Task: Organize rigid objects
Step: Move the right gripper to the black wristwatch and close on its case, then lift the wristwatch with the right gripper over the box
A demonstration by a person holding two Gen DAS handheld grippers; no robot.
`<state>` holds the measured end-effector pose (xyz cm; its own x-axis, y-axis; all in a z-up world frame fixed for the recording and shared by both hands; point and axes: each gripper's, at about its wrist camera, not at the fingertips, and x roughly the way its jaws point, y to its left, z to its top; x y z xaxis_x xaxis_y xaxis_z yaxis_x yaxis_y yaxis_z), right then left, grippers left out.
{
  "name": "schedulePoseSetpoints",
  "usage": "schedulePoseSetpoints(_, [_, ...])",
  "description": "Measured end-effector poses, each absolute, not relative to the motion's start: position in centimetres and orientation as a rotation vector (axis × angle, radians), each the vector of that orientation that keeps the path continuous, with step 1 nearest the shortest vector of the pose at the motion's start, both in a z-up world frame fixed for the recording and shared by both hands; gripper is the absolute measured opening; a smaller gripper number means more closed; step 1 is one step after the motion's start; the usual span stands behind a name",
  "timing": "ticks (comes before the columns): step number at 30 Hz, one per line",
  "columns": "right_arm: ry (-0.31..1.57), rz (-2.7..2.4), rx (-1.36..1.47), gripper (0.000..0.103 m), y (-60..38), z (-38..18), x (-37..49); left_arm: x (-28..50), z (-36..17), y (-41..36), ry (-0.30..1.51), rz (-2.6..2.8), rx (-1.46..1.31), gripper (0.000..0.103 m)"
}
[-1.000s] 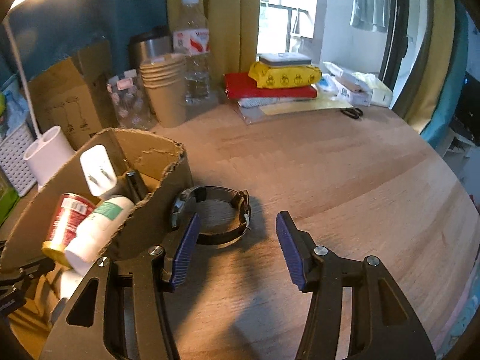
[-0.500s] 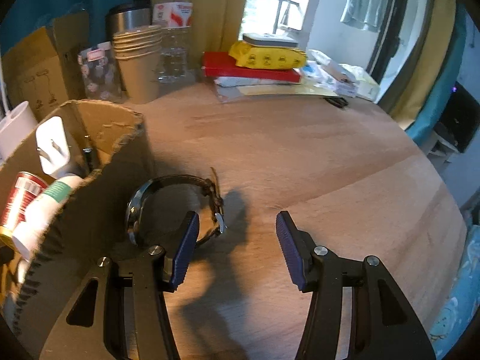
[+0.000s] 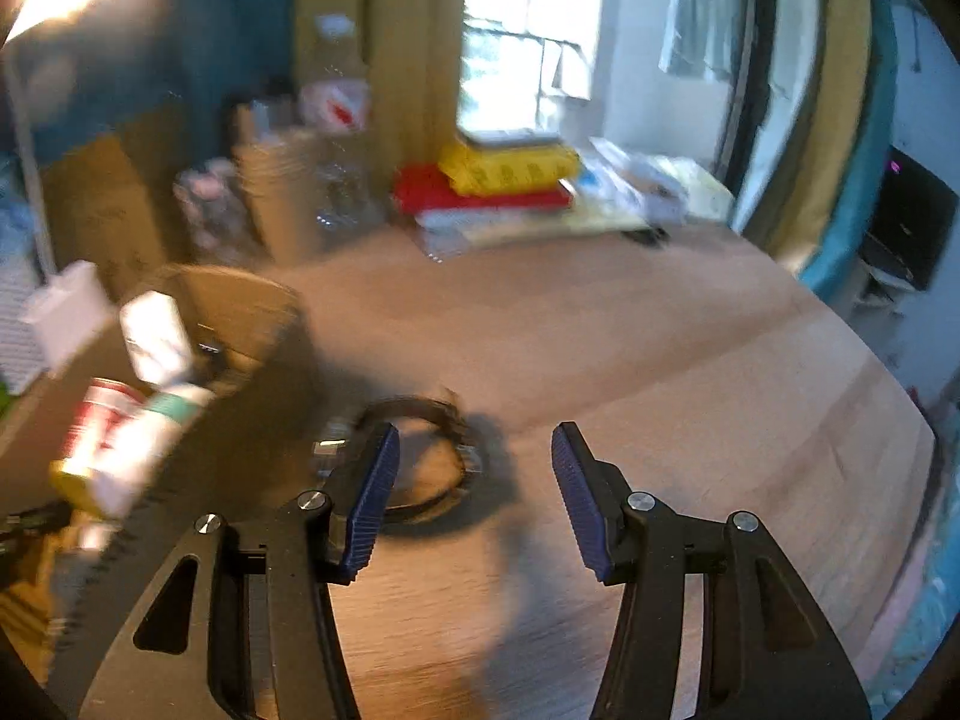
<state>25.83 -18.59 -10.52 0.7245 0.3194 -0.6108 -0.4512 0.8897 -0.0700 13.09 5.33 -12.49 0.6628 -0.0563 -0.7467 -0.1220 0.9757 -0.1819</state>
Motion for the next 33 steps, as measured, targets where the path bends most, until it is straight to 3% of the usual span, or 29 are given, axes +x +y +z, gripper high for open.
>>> schedulePoseSetpoints(5, [0.643, 0.527, -0.285, 0.041, -15.6, -10.5, 24.7, 13.1, -12.5, 5.3, 0.847, 0.037, -0.225, 0.021])
schedulePoseSetpoints(12, [0.696, 0.525, -0.344, 0.032, -13.4, -12.8, 25.8, 13.1, -12.5, 5.3, 0.847, 0.037, -0.225, 0.021])
schedulePoseSetpoints(17, [0.713, 0.523, -0.365, 0.017, -12.9, -13.8, 26.1, 13.1, -12.5, 5.3, 0.847, 0.038, -0.224, 0.021])
schedulePoseSetpoints(33, [0.607, 0.555, -0.327, 0.014, -14.0, -10.0, 22.3, 13.1, -12.5, 5.3, 0.847, 0.038, -0.224, 0.021])
